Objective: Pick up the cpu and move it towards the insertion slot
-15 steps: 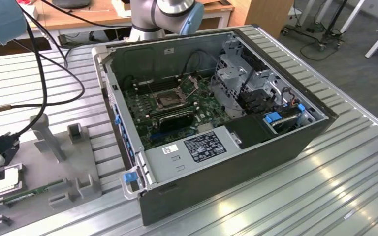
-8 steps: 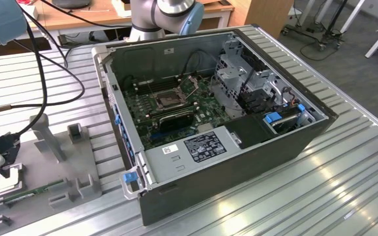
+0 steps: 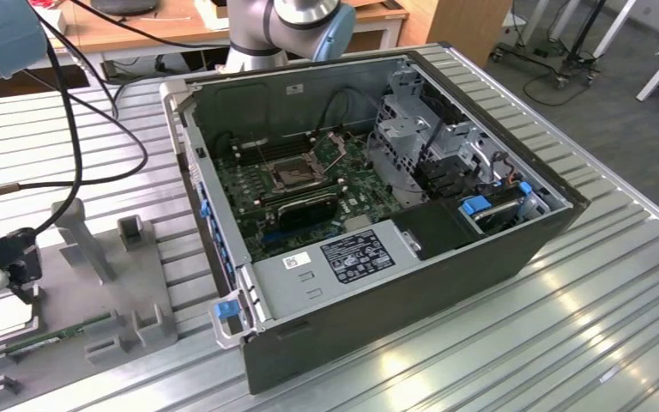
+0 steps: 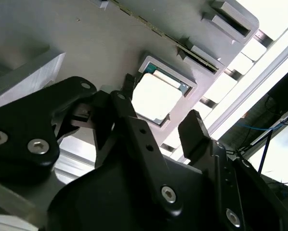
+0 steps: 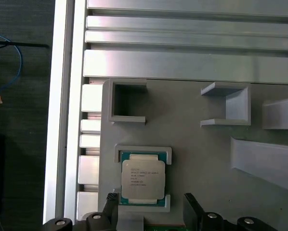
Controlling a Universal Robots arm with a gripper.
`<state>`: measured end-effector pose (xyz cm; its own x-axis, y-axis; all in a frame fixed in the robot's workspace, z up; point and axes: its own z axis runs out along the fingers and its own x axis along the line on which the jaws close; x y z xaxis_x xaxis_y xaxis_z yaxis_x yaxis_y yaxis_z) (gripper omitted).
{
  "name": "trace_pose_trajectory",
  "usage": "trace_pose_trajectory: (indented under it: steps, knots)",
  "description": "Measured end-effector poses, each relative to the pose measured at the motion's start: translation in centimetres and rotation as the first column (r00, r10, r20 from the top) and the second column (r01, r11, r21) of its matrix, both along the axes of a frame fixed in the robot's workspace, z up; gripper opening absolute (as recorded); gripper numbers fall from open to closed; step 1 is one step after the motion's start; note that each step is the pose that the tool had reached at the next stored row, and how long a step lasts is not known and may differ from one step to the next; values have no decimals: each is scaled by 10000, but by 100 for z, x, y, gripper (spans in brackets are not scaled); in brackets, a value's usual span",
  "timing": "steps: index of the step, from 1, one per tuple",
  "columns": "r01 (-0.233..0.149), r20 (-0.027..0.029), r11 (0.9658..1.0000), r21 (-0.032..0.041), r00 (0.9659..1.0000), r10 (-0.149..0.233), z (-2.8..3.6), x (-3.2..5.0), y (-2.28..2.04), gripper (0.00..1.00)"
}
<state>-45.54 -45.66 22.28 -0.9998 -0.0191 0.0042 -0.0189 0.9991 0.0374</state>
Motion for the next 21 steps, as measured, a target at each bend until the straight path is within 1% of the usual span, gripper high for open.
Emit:
trace_pose_trajectory:
  steps: [2,3,5,6,8,16,21]
  knots:
    - [0,0,10000,-1,10000,0,0,0,0,64]
    - [-1,0,10000,0,10000,1,0,0,0,71]
    - [0,-1,10000,-1,10000,0,-1,0,0,71]
    - [-1,5,10000,3,10000,1,-11,1,0,71]
    - [-1,0,10000,-2,10000,1,-37,0,0,71]
    - [0,1,10000,-1,10000,0,-175,0,1,71]
    - [1,1,10000,-9,10000,-1,-187,0,7,71]
